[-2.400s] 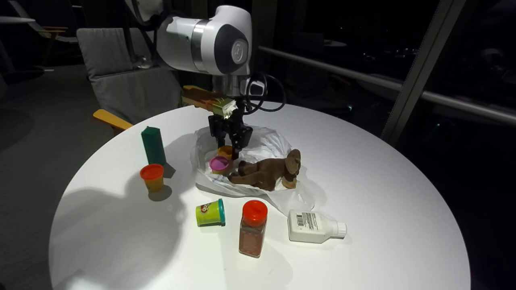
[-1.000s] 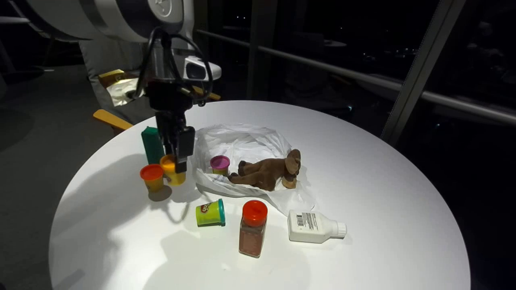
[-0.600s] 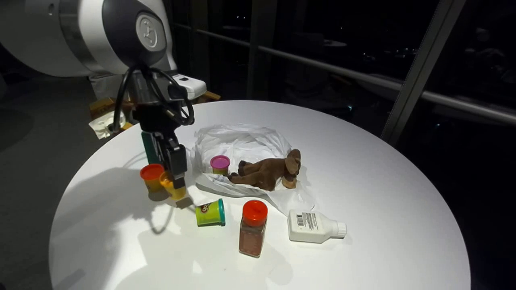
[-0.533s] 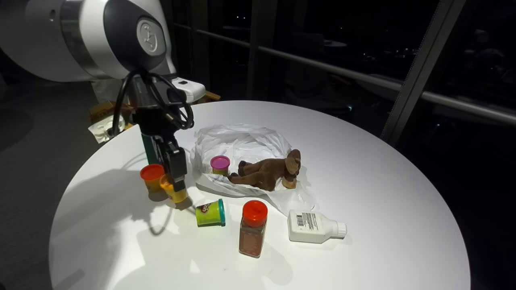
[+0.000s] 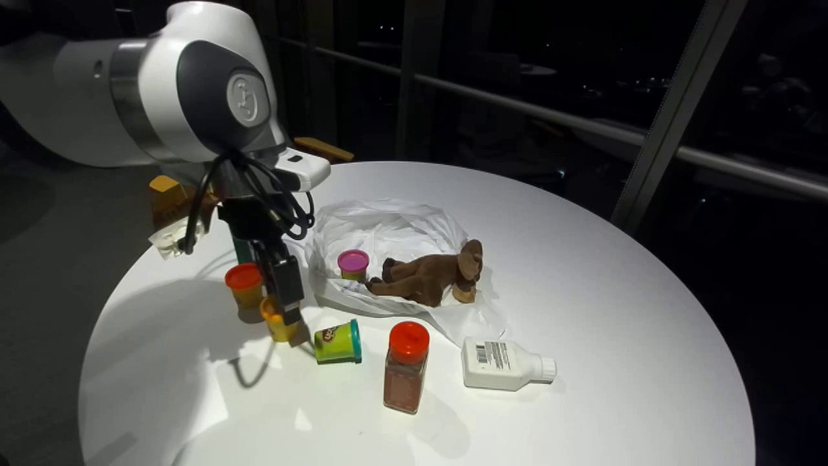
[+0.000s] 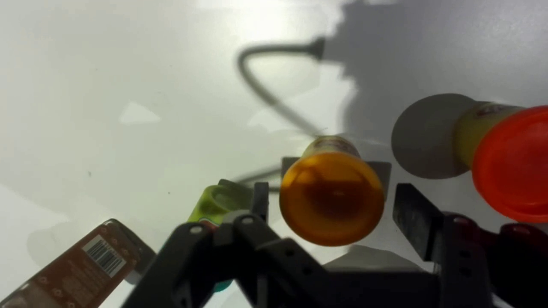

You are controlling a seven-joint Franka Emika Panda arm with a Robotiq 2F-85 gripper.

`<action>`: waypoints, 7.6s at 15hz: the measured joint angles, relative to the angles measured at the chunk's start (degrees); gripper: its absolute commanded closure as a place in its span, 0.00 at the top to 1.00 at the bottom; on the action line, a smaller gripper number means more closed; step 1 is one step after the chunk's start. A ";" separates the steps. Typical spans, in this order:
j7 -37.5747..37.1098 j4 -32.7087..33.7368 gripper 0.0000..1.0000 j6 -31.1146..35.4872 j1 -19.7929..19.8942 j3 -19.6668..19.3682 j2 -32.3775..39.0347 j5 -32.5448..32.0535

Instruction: Remove the objects from the plastic bag and put them on the table.

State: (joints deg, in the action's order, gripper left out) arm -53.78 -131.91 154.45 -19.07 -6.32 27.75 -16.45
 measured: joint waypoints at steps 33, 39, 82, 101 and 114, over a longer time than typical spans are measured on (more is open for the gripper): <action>24.43 18.60 0.66 1.07 6.69 0.98 11.32 13.25; 24.43 18.71 0.27 1.02 5.90 0.12 11.41 13.25; 10.16 -16.71 0.76 19.39 1.74 -1.59 -4.60 8.78; 19.04 0.55 1.00 5.01 0.72 -7.55 -4.86 11.45; 20.07 23.65 1.00 1.88 5.72 -7.63 14.32 9.90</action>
State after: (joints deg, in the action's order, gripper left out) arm -33.71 -108.26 156.32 -13.34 -13.95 42.07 -6.55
